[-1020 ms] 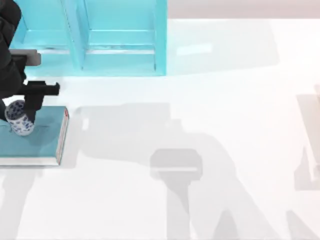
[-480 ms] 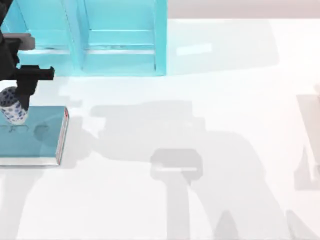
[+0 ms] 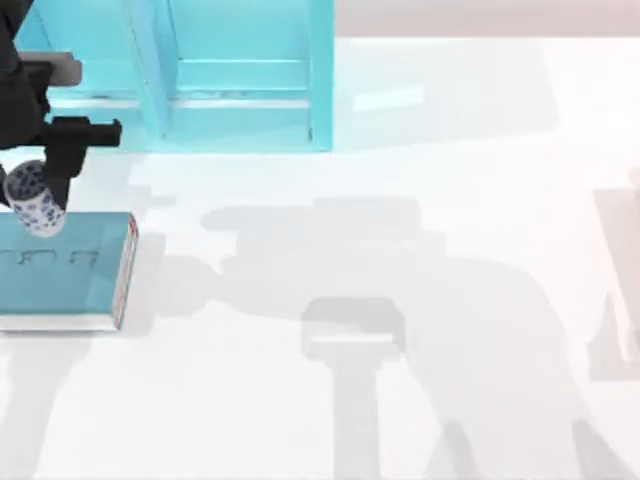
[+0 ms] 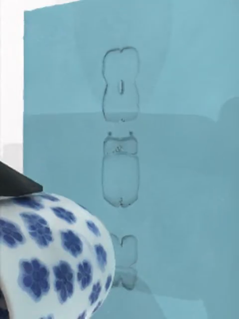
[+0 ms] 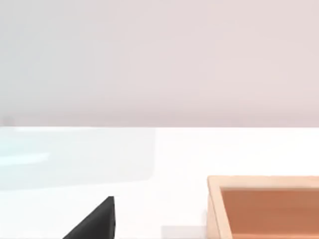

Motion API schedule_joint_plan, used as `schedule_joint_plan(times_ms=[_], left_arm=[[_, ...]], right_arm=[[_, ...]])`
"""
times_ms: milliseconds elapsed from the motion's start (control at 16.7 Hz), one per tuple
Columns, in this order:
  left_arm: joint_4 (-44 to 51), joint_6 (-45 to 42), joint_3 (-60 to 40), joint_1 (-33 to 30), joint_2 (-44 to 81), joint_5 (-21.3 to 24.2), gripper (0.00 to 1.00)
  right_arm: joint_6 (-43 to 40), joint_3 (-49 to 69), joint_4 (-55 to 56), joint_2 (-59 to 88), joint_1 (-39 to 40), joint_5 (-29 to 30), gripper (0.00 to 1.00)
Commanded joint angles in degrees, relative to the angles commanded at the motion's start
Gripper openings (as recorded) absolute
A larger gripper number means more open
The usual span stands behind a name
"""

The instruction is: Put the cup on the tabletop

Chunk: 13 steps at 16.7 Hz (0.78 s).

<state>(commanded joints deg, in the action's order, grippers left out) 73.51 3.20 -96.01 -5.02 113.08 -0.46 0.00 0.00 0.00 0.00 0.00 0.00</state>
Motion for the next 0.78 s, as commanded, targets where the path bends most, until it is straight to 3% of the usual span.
schedule_joint_plan(times_ms=[540,780], left_arm=[[6.21,22.88,-13.54,-22.6,6.78,0.36,0.0],[7.82,26.82,-16.67,-26.63,8.36,0.73,0.0]], right_arm=[[0.0,0.0,0.0,0.0,0.0,0.0,1.0],[0.0,0.0,0.0,0.0,0.0,0.0,1.0]])
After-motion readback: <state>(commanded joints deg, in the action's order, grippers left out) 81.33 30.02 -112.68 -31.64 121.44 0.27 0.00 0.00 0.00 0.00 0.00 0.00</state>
